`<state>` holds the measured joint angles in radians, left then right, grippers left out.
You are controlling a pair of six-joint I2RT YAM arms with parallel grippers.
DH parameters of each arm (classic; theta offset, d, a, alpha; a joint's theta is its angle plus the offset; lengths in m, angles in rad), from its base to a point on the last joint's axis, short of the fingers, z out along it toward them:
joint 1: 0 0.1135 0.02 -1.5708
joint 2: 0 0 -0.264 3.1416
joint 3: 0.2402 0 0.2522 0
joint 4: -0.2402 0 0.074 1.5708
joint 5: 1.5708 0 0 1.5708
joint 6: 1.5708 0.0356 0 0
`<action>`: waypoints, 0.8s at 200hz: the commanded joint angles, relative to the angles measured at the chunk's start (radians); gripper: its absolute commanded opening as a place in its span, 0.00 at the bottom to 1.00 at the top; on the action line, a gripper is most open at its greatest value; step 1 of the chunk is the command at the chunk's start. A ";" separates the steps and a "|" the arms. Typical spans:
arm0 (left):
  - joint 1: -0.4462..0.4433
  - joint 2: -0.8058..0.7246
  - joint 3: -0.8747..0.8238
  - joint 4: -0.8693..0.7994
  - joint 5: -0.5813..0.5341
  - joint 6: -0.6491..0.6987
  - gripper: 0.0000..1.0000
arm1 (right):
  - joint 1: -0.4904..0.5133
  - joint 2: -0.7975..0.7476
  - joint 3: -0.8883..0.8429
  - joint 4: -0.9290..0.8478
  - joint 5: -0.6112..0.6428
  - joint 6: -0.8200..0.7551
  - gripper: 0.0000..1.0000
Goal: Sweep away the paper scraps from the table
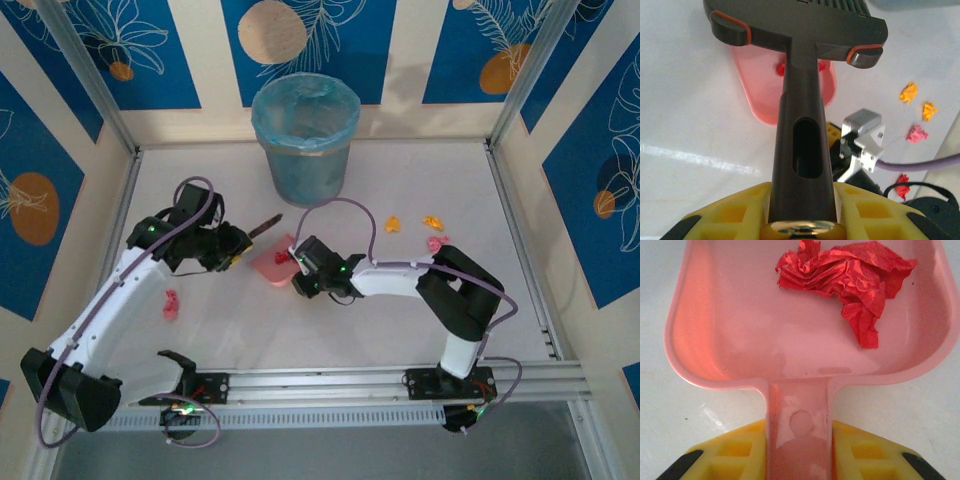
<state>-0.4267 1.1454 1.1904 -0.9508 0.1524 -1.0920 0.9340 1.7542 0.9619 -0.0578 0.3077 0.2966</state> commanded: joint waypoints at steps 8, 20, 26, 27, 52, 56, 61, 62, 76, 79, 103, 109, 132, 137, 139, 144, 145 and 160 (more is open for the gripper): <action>0.001 -0.062 0.077 0.020 -0.178 0.042 0.00 | -0.011 -0.077 0.033 -0.079 0.025 -0.012 0.00; 0.011 -0.070 0.118 -0.015 -0.259 0.074 0.00 | -0.011 -0.092 0.072 -0.127 0.032 -0.026 0.00; 0.018 -0.073 0.136 -0.027 -0.291 0.089 0.00 | -0.011 -0.099 0.089 -0.142 0.032 -0.035 0.00; 0.018 -0.073 0.137 -0.029 -0.294 0.090 0.00 | -0.011 -0.102 0.091 -0.145 0.033 -0.037 0.00; 0.042 -0.078 0.180 -0.059 -0.379 0.124 0.00 | -0.012 -0.141 0.146 -0.182 0.038 -0.071 0.00; 0.045 -0.079 0.181 -0.062 -0.387 0.125 0.00 | -0.012 -0.147 0.155 -0.186 0.037 -0.076 0.00; 0.050 -0.080 0.180 -0.066 -0.395 0.122 0.00 | -0.013 -0.152 0.165 -0.191 0.037 -0.083 0.00; 0.050 -0.080 0.180 -0.067 -0.397 0.122 0.00 | -0.013 -0.153 0.168 -0.193 0.036 -0.084 0.00; 0.058 -0.086 0.164 -0.067 -0.405 0.109 0.00 | -0.016 -0.163 0.210 -0.222 0.034 -0.101 0.00; 0.059 -0.088 0.159 -0.066 -0.407 0.104 0.00 | -0.018 -0.165 0.222 -0.231 0.035 -0.105 0.00; 0.063 -0.101 0.104 -0.064 -0.399 0.059 0.00 | -0.030 -0.171 0.318 -0.296 0.022 -0.133 0.00; 0.063 -0.107 0.089 -0.060 -0.394 0.048 0.00 | -0.031 -0.172 0.344 -0.310 0.019 -0.145 0.00; 0.063 -0.123 0.035 -0.043 -0.375 0.002 0.00 | -0.039 -0.171 0.444 -0.366 0.013 -0.184 0.00; 0.063 -0.125 0.026 -0.039 -0.372 -0.003 0.00 | -0.041 -0.169 0.472 -0.381 0.010 -0.185 0.00; 0.063 -0.126 0.021 -0.039 -0.371 -0.006 0.00 | -0.043 -0.168 0.483 -0.388 0.008 -0.186 0.00; 0.064 -0.129 0.015 -0.037 -0.369 -0.012 0.00 | -0.048 -0.165 0.509 -0.404 0.004 -0.188 0.00; 0.063 -0.130 0.013 -0.037 -0.369 -0.013 0.00 | -0.048 -0.165 0.514 -0.406 0.003 -0.188 0.00; 0.063 -0.134 -0.001 -0.033 -0.363 -0.024 0.00 | -0.065 -0.160 0.585 -0.448 -0.015 -0.188 0.00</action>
<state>-0.3737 1.0428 1.2041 -1.0107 -0.2104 -1.0756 0.8913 1.6135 1.4334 -0.4164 0.3237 0.1444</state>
